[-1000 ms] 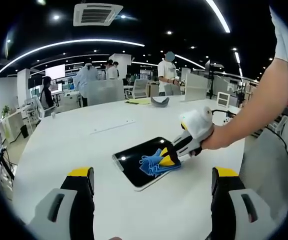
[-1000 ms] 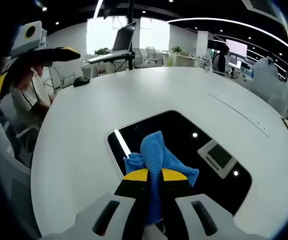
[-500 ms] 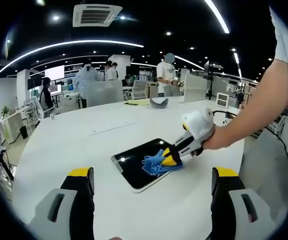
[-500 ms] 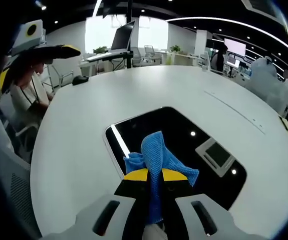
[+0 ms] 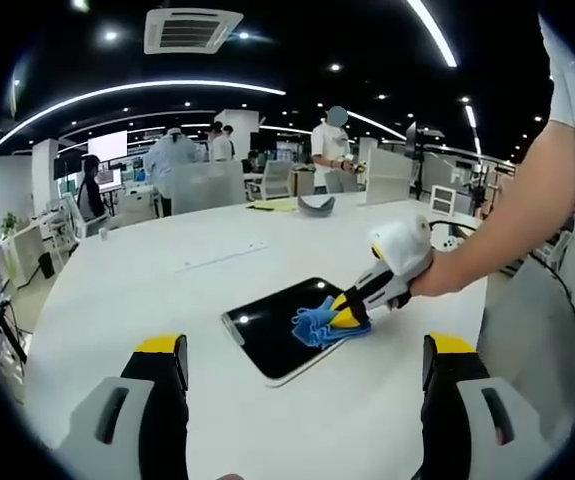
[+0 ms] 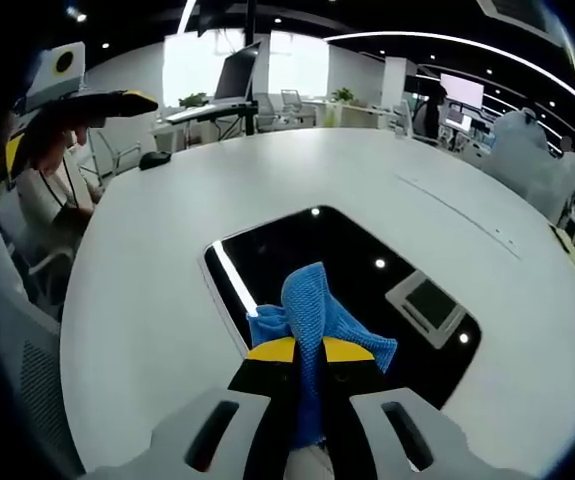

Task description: Wipe the mirror surface with the cleaning cloth until all visible marks leave the cleaned area.

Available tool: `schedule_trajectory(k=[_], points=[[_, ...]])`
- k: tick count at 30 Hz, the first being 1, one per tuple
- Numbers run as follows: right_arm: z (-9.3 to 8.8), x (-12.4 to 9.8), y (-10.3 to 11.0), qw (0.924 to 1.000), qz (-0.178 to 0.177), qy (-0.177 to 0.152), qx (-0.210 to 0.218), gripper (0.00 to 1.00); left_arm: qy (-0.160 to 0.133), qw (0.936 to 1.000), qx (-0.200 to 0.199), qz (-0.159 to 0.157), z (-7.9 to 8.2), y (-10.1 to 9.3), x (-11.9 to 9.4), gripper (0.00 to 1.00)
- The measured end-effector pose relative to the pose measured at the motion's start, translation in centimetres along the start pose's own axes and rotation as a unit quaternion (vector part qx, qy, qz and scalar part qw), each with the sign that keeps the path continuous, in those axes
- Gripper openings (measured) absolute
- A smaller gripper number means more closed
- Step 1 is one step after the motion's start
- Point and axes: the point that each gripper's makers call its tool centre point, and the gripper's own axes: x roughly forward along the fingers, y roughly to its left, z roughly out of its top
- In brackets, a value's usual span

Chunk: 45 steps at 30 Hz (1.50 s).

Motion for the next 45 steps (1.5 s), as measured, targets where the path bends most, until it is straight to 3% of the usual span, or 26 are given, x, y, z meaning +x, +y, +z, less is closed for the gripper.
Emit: schedule_trajectory(k=[23,45], points=[[-2.2,-2.2,-2.0,0.9993,-0.029,0.004,0.023,0.03,-0.001,1.0,0.0,-0.006,0.1,-0.3,0.2,0.99],[-2.9,-3.0,-2.6,0.9986,-0.042,0.008,0.033,0.03,-0.003,0.9999,0.002,-0.013,0.4,-0.4,0.5,0.99]])
